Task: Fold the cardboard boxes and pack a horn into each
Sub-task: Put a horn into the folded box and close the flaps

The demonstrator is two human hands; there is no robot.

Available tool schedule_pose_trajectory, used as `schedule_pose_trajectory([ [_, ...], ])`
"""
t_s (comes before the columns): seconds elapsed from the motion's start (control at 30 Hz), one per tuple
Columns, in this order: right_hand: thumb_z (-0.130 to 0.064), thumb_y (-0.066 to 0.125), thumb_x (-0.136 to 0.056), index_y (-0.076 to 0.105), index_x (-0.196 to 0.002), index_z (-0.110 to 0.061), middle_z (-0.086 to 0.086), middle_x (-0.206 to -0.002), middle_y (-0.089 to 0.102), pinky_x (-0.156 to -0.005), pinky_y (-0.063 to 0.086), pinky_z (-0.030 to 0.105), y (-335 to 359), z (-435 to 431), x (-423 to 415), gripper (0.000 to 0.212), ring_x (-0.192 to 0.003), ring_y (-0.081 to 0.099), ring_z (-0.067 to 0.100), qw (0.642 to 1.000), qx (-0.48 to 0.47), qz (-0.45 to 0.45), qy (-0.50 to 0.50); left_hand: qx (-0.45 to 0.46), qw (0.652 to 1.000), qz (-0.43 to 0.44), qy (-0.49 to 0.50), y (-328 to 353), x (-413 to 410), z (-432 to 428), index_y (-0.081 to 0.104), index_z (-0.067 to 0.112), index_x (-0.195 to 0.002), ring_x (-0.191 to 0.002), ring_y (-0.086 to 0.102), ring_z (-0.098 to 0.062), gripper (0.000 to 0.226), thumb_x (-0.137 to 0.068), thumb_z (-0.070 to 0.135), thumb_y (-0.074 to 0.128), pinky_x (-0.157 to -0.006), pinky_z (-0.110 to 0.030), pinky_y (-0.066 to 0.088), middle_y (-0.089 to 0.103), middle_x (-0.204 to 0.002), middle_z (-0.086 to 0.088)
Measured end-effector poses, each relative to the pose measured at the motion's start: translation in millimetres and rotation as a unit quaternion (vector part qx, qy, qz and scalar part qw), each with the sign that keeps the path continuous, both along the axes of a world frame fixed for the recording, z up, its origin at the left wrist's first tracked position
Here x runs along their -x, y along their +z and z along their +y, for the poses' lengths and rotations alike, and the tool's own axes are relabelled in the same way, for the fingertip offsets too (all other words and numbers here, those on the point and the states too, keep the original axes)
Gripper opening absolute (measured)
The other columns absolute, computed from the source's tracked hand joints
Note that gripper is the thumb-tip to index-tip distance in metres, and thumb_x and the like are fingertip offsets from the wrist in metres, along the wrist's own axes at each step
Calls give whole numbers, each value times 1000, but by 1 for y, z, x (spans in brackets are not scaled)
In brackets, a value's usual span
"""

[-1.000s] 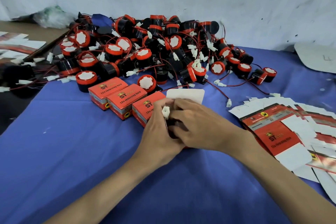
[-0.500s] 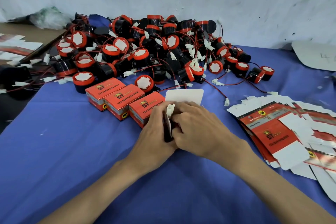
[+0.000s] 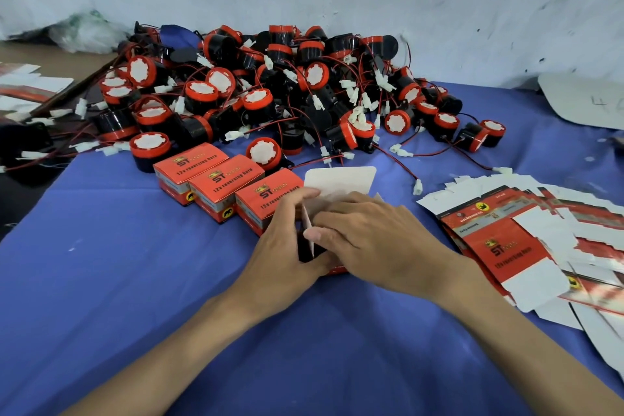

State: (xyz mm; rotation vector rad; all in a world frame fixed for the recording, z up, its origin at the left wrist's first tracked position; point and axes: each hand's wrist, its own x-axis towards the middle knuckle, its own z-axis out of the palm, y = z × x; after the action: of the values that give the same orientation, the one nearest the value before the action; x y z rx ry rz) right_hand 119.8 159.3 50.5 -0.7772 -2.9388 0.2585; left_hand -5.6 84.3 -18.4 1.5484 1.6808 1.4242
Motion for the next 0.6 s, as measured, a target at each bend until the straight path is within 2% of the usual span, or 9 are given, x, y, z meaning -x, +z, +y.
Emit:
schedule_pose_trajectory([
  [0.03,-47,27,-97,59,-99,-34,-22,-104,52,-75,40,35,0,3,-2,35,-117,38,5,1000,18,-3,2,-1,1000,1,3,0,0,0,29,54,-118,-116,49,3,72,-66,36,75,-96,-22,44,51,-121,26],
  [0.1,-44,31,-98,61,-107,-36,-23,-112,52,-85,44,38,-1,9,-8,32,-121,35,2,999,36,-26,17,1,1000,7,4,0,1,0,29,54,-118,-117,50,0,69,-68,35,73,-98,-27,45,52,-122,20],
  [0.17,-40,39,-98,60,-114,-36,-20,-119,54,-87,44,37,-4,11,-11,27,-121,36,1,999,35,-4,24,-1,1000,12,-2,0,2,0,29,52,-118,-118,50,-3,69,-71,30,74,-98,-30,45,54,-122,19],
  [0.23,-36,51,-93,61,-106,-33,-18,-112,58,-77,42,31,-8,7,-9,16,-111,41,1,997,28,77,-2,-9,1000,8,-12,2,2,-1,31,51,-118,-115,52,-3,70,-69,30,77,-95,-25,46,53,-116,25],
  [0.3,-31,59,-87,62,-92,-29,-15,-101,61,-65,31,27,-11,2,-3,6,-103,42,2,992,1,127,-27,-12,999,0,-35,2,3,-3,32,47,-119,-111,54,-5,68,-69,33,77,-93,-23,46,52,-111,27],
  [0.37,-25,59,-84,64,-80,-22,-12,-92,64,-63,25,29,-15,0,-1,8,-101,48,10,990,-24,139,-24,-13,997,-29,-73,2,5,-6,34,41,-121,-109,55,-9,60,-74,34,71,-94,-27,45,54,-107,25],
  [0.43,-19,56,-82,66,-74,-18,-10,-87,67,-64,29,28,-15,3,-4,13,-100,53,18,991,-39,126,15,-18,992,-77,-99,3,6,-8,37,40,-119,-107,53,-7,45,-78,40,57,-93,-22,43,55,-103,21],
  [0.53,-18,56,-84,71,-75,-20,-10,-96,67,-78,42,32,-14,7,-13,17,-104,52,18,994,-28,80,73,-29,992,-88,-88,4,5,-8,40,35,-116,-100,50,5,31,-87,47,42,-88,-10,37,52,-97,14],
  [0.6,-19,53,-87,71,-76,-23,-11,-106,64,-87,42,36,-12,9,-16,21,-110,47,15,994,-24,46,93,-28,993,-76,-84,4,2,-7,38,32,-113,-89,48,8,19,-95,40,39,-84,-9,38,50,-88,18],
])
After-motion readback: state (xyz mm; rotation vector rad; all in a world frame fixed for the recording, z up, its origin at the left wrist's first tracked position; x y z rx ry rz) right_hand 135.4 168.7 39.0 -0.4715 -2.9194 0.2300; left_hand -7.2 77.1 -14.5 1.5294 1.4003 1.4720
